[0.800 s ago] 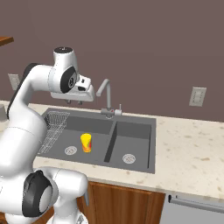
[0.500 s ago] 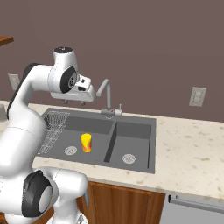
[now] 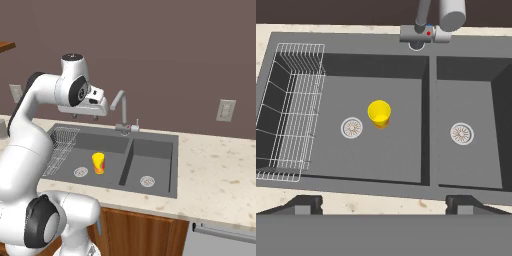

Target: Move any existing items from the left basin to the right basin for drying. Then move the glass cup from the counter to the left basin of the sink for washing.

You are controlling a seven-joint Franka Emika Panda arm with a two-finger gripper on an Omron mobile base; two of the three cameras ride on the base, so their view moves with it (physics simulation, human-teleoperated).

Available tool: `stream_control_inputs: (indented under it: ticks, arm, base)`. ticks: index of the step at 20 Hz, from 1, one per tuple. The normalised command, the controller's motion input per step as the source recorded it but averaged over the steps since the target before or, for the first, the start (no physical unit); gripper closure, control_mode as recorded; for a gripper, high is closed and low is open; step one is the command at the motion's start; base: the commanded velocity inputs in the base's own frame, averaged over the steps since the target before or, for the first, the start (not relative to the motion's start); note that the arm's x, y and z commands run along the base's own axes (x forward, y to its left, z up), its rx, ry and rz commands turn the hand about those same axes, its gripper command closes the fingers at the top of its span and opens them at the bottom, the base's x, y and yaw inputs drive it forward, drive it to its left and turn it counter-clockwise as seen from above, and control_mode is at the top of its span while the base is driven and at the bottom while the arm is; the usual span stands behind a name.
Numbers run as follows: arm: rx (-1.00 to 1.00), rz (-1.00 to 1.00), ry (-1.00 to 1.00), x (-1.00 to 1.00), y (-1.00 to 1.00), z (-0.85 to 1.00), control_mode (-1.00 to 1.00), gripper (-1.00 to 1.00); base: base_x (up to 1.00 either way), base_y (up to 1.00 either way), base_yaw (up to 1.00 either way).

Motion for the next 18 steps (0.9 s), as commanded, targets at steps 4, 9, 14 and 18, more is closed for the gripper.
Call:
stream_control_inputs:
  ticks: [4, 9, 14, 18]
  arm:
    - [0.00, 0.00, 0.00, 0.00, 0.00, 0.00, -1.00, -1.00]
    - [0.00, 0.00, 0.00, 0.00, 0.00, 0.00, -1.00, -1.00]
    - [0.00, 0.00, 0.00, 0.00, 0.01, 0.00, -1.00, -1.00]
    - [0.00, 0.00, 0.00, 0.00, 0.00, 0.00, -1.00, -1.00]
  base:
    - [0.00, 0.00, 0.00]
    - [0.00, 0.00, 0.00]
    - [0.00, 0.00, 0.00]
    - [0.00, 0.00, 0.00]
